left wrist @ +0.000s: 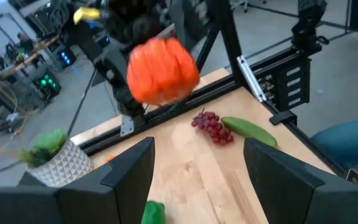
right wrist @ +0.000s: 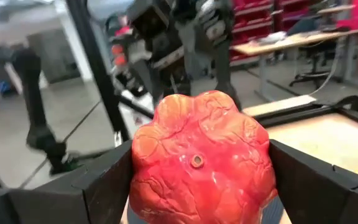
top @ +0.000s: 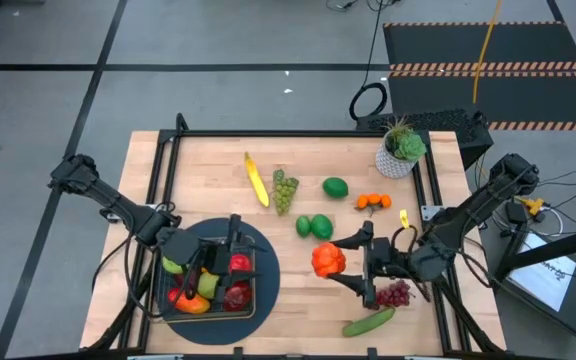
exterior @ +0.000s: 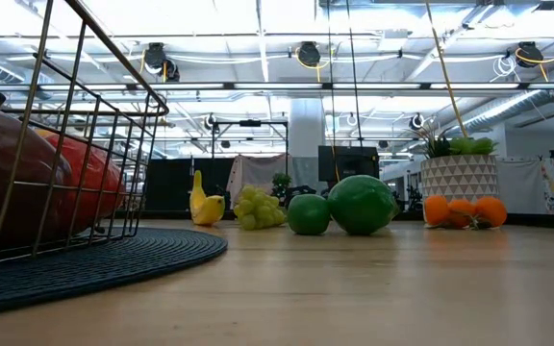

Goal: Build produce basket
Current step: Put the tangerine into the gold wire basket

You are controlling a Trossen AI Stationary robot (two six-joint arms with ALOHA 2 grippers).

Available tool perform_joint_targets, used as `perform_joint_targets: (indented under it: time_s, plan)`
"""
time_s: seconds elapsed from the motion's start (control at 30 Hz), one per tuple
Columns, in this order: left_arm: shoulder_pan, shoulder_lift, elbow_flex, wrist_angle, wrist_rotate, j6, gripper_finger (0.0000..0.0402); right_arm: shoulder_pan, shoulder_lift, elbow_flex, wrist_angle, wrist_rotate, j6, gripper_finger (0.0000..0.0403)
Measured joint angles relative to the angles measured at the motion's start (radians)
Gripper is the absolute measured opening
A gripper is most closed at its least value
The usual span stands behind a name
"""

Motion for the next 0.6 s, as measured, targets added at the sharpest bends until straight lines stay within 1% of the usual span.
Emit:
perform_joint_targets:
  time_s: [0.03, 0.1, 0.2, 0.47, 0.6]
  plan:
    - [-0.005, 0.0, 0.0, 0.006, 0.0, 0.011, 0.0248, -0.01, 0.002, 0.0, -0.022, -0.029, -0.004, 0.0329]
    - [-0.01, 0.007, 0.0, 0.015, 0.002, 0.029, 0.0248, -0.027, 0.012, 0.0, -0.07, -0.047, -0.029, 0.0329]
    - [-0.022, 0.019, 0.0, 0.031, 0.001, 0.068, 0.0248, -0.052, 0.026, 0.0, -0.115, -0.039, -0.061, 0.0329]
    - [-0.049, 0.096, 0.0, 0.13, 0.0, 0.203, 0.025, -0.103, 0.05, 0.0, -0.131, -0.04, -0.065, 0.0329]
    - [-0.056, 0.138, 0.0, 0.174, 0.001, 0.246, 0.0273, -0.109, 0.052, -0.001, -0.132, -0.041, -0.017, 0.0329]
